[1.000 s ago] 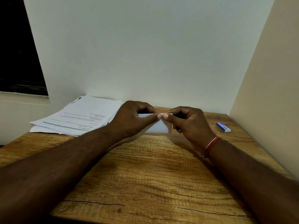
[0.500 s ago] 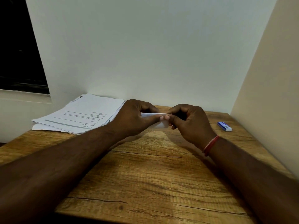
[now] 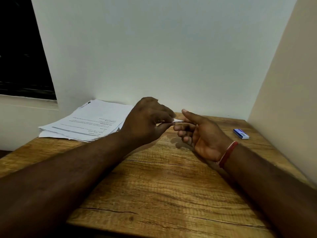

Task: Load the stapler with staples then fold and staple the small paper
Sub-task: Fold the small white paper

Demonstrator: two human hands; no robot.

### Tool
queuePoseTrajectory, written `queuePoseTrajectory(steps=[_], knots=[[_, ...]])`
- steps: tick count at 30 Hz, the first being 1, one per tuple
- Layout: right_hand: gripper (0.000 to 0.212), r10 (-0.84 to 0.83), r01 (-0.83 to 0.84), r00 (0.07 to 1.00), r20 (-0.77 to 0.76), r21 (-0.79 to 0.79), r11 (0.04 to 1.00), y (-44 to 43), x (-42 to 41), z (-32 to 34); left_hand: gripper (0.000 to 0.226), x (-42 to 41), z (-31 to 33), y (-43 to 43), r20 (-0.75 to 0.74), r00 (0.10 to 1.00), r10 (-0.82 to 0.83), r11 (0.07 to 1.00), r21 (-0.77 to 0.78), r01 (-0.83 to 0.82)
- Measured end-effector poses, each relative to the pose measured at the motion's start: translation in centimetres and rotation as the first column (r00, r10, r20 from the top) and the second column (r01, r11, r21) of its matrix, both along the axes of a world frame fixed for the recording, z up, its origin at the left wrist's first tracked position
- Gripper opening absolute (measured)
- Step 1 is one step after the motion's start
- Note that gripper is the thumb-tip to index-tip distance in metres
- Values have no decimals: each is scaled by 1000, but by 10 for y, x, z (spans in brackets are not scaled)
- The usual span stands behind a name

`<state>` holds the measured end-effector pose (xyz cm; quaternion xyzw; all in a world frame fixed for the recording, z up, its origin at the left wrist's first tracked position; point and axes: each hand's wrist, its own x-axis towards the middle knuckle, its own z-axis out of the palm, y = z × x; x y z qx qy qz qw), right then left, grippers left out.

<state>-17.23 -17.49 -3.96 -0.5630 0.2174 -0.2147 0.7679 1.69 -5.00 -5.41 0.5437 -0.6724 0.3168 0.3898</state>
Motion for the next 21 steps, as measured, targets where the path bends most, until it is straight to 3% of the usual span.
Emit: queuePoseTrajectory(steps=[3,9,11,13,14,16,17,18,20,21], knots=[[10,20,-20,1000,16,-6,1000,0,1,0,6,-1,-1,-3,138,990,-5,1000,-11,7],[17,15,-15,1000,-19,5,1000,-2,3,-6,10,-1,0,-3,212,977,-12,999,-29,18],[27,-33,34,998,49,-4,999,-4,3,-6,25,-2,-2,-5,72,997,15,999,-39,-13],[32,-93,94,986,135,-6,996,-7,2,-5,77,-6,-4,-3,-257,964,73,997,38,-65],[33,-118,122,979,166,-14,992,-9,1,-5,103,-7,-4,-1,-465,882,81,993,115,-30],[32,-156,169,968,196,-49,984,-12,0,-6,130,-12,-2,5,-832,554,38,967,170,188],[30,-162,180,966,204,-72,981,-13,1,-8,126,-13,-2,8,-928,372,4,944,126,304],[27,-155,179,966,206,-101,979,-12,1,-10,108,-13,-2,7,-965,261,-23,918,83,389],[22,-113,147,976,187,-180,973,-10,4,-12,63,-18,-2,8,-973,225,-51,886,60,460],[22,-90,129,981,173,-226,966,-9,5,-14,54,-20,-3,8,-970,234,-66,881,54,469]])
